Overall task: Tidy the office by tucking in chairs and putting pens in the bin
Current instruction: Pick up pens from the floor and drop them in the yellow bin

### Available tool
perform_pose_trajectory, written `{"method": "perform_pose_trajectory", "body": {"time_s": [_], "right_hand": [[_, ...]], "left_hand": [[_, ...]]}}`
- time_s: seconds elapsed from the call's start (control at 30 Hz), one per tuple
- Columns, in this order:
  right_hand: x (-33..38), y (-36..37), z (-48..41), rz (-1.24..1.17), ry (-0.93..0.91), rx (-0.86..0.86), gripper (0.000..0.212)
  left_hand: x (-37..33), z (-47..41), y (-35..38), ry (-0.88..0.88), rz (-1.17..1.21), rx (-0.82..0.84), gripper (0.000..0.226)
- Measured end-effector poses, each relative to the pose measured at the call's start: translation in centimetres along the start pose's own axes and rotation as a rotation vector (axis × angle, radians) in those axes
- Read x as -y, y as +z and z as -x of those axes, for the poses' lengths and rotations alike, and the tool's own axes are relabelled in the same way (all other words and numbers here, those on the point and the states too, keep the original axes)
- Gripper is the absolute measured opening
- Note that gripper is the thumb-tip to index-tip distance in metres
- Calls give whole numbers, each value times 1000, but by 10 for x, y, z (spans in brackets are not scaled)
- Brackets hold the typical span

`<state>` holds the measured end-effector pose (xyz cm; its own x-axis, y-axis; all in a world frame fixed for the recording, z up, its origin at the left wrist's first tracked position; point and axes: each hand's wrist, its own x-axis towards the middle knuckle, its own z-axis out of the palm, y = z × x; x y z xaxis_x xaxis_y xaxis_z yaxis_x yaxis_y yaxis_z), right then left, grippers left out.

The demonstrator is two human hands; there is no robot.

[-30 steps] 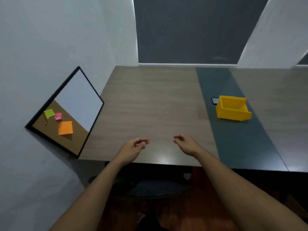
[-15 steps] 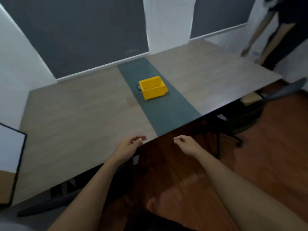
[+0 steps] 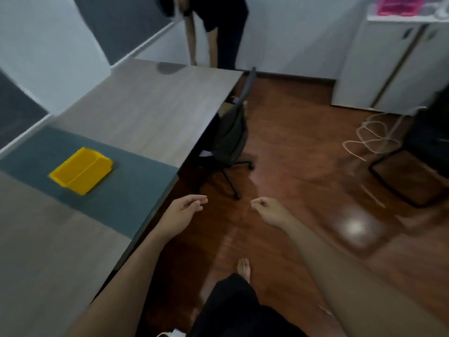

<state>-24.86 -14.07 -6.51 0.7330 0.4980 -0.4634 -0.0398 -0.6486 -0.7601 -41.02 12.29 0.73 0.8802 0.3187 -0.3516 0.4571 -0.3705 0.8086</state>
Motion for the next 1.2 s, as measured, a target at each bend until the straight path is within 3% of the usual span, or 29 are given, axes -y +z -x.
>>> {"method": "perform_pose_trajectory", "body": {"time_s": [0.23, 0.67, 0.93, 1.2], "right_hand": [[-100, -105, 17, -161, 182, -286, 24], [-222, -261, 65, -344, 510, -631, 28], [-303, -271, 115, -623, 647, -781, 24], [-393, -254, 170, -780, 777, -785, 25]], "left_hand": [[-92, -114, 107, 97, -101, 304, 31], [-227, -254, 310, 210, -198, 741, 27], [-274, -263, 439, 278, -391, 1019, 31], [-289, -226, 553, 232, -528, 1106, 33]]}}
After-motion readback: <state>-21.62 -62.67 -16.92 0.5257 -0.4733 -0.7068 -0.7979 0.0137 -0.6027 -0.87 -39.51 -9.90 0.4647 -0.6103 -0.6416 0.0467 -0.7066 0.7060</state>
